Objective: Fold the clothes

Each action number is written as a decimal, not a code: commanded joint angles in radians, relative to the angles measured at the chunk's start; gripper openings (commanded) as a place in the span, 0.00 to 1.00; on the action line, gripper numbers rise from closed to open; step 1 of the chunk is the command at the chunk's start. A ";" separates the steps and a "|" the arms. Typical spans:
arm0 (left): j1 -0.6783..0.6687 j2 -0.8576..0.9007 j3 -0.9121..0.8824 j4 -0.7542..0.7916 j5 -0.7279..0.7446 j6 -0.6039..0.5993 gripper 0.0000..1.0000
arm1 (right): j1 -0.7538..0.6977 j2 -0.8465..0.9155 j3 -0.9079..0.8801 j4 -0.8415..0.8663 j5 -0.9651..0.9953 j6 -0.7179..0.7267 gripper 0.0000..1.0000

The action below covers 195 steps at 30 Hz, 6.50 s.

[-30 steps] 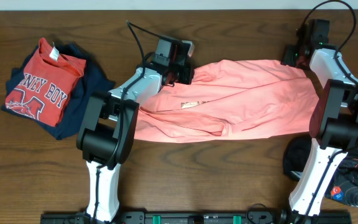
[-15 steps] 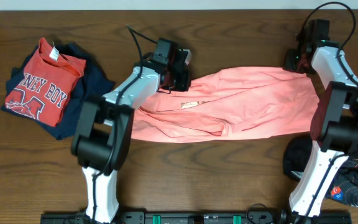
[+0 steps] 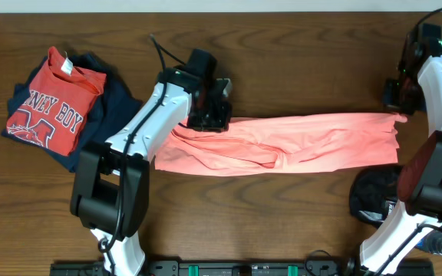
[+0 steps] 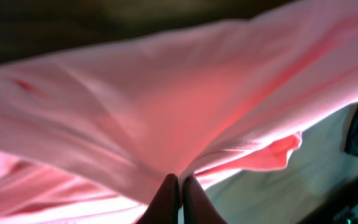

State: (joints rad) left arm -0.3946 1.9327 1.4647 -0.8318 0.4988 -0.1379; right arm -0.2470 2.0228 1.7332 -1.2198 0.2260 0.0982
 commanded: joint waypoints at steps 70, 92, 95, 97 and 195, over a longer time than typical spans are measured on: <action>0.351 -0.072 -0.182 -0.024 -0.367 0.144 0.06 | -0.054 0.007 -0.043 -0.115 -0.028 0.009 0.54; 0.018 -0.315 -0.170 0.110 -0.148 -0.060 0.06 | -0.053 0.007 -0.043 -0.116 -0.050 0.009 0.54; -0.097 -0.282 -0.170 0.174 -0.149 -0.086 0.06 | -0.053 0.007 -0.043 -0.117 -0.051 0.009 0.54; -0.158 -0.248 -0.171 0.222 -0.158 -0.091 0.06 | -0.053 0.007 -0.043 -0.117 -0.051 0.009 0.54; 0.014 -0.099 -0.198 0.173 0.122 -0.027 0.99 | 0.452 -0.334 -0.102 -0.063 -0.178 0.148 0.91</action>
State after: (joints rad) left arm -0.3443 1.7885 1.2778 -0.6750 0.5392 -0.1913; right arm 0.2401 1.6997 1.6222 -1.2659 0.0277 0.2287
